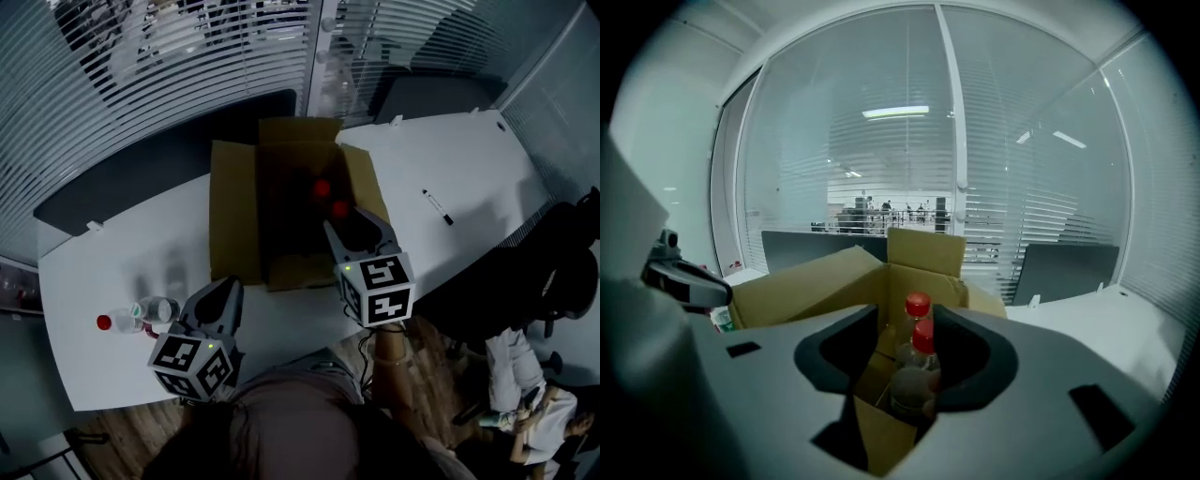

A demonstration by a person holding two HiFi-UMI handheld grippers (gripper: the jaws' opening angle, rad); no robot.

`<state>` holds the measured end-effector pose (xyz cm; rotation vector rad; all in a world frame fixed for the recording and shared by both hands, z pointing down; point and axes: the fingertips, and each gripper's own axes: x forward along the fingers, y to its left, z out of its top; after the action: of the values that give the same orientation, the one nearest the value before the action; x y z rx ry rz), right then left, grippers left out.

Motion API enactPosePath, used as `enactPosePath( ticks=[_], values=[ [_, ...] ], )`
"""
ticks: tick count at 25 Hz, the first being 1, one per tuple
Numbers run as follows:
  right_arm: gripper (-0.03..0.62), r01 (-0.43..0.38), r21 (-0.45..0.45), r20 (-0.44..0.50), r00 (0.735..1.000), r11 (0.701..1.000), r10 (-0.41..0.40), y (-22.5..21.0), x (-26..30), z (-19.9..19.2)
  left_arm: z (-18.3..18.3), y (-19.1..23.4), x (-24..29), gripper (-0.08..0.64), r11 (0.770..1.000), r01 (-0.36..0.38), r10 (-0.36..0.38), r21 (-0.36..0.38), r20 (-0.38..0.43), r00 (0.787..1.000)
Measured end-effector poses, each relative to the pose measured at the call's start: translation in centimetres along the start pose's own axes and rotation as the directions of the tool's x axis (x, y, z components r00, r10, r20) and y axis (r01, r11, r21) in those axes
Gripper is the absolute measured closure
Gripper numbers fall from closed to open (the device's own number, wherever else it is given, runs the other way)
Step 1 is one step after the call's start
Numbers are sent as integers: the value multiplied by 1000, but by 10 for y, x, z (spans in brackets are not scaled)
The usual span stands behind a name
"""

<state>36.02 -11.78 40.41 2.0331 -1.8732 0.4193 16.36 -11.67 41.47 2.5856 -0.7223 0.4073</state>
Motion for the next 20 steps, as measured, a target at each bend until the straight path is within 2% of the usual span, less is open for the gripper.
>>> enactPosePath(
  ticks=[8, 14, 20],
  values=[
    [391, -8, -20, -73, 997, 1000, 7, -8, 23, -9, 0, -1, 9, 552, 1000, 10, -10, 6, -24, 1000],
    [385, 3, -34, -140, 990, 999, -7, -14, 39, -18, 0, -3, 15, 552, 1000, 20, -20, -12, -36, 999],
    [385, -4, -67, -253, 967, 998, -13, -18, 48, -29, -1, -3, 20, 552, 999, 30, -31, -29, -29, 999]
  ],
)
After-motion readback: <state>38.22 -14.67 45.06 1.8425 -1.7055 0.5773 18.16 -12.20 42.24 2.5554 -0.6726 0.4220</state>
